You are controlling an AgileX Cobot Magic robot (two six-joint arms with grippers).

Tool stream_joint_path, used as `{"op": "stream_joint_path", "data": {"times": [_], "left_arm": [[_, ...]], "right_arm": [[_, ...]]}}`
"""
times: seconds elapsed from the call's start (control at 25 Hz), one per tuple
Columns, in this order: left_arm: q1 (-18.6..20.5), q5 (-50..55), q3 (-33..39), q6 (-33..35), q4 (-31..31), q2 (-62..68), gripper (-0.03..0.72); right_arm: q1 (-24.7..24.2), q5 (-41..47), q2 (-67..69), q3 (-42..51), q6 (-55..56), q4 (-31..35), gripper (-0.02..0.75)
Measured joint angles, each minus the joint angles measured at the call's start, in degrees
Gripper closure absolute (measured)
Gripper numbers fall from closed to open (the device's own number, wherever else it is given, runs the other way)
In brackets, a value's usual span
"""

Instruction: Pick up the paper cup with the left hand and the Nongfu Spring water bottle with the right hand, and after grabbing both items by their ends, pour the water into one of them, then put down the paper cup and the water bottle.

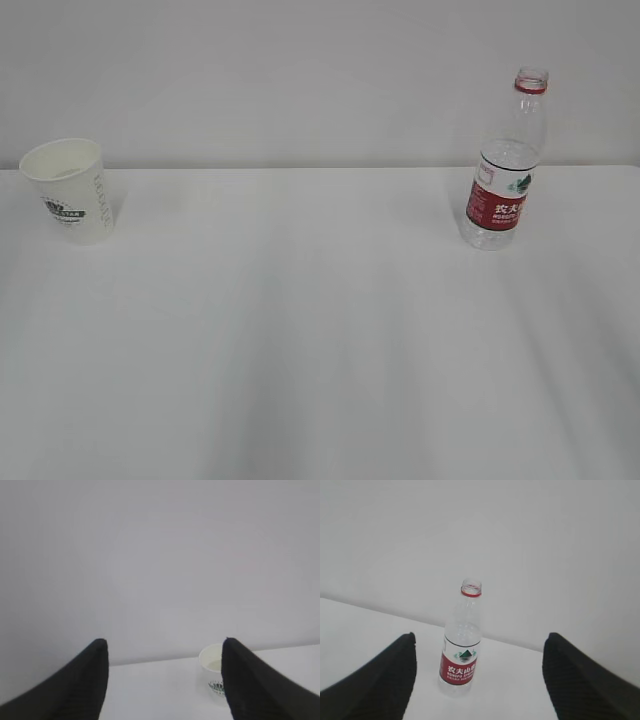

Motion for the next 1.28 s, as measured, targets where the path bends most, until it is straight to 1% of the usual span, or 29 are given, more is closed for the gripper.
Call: {"op": "stream_joint_path", "data": {"times": [0.2,0.44,0.8,1.12,1.28], "left_arm": [[0.0,6.1,0.0,0.0,-3.0,-1.7,0.172],[0.0,10.2,0.0,0.0,-4.5,-2.1,0.172],[0.0,19.4,0.0,0.0,-5.6,-2.2,0.174],[0.0,27.2,-0.1,0.0,-5.7,-2.2,0.211],[0.0,30.8,-0.1,0.0,-5.8,-2.2,0.218]], "right_arm": [[0.0,5.5,-3.1,0.0,0.0,0.0,0.146],[0.0,11.2,-6.3,-0.1,0.0,0.0,0.146],[0.0,19.3,-7.7,-2.9,0.1,0.0,0.147],[0.0,26.4,-7.9,-4.4,2.3,0.0,0.148],[0.0,29.5,-7.9,-4.4,2.5,0.0,0.148]]}}
